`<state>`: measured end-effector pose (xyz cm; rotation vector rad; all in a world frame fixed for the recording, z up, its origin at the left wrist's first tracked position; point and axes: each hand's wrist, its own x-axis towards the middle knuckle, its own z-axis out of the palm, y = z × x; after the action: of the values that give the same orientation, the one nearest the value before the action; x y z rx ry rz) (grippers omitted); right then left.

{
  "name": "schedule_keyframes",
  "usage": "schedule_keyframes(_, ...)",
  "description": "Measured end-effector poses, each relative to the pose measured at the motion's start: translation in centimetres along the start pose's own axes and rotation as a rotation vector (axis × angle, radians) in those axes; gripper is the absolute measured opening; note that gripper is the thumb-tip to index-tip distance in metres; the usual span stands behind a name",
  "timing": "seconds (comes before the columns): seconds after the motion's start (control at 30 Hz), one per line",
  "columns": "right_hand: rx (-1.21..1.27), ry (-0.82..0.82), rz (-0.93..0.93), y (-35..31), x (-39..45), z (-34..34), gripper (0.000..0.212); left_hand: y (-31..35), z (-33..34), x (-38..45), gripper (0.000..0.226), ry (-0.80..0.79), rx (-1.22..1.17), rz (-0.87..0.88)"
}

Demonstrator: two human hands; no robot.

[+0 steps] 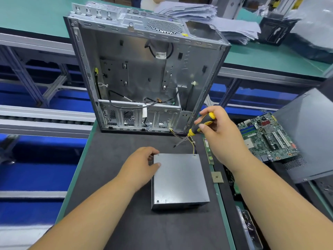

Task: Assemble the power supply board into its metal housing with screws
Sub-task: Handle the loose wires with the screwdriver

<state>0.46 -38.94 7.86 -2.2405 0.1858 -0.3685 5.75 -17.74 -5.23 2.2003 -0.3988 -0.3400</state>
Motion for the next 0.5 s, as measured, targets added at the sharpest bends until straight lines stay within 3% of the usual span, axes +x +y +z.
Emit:
schedule_keyframes(0.23,-0.006,0.038,0.037,1.1,-1.4,-1.2,0.034,0.2,0.6,1.3,0.009,0.141,-0.355,-0.236)
schedule_keyframes(0.37,-0.012,0.068,0.056,1.6,-2.1,-2.0,0.036,0.8,0.7,2.4,0.011,0.133,-0.608,-0.412)
schedule_keyframes(0.5,-0.015,0.088,0.070,2.3,-2.8,-2.6,0.033,0.8,0.8,3.1,0.007,0.111,-0.578,-0.483)
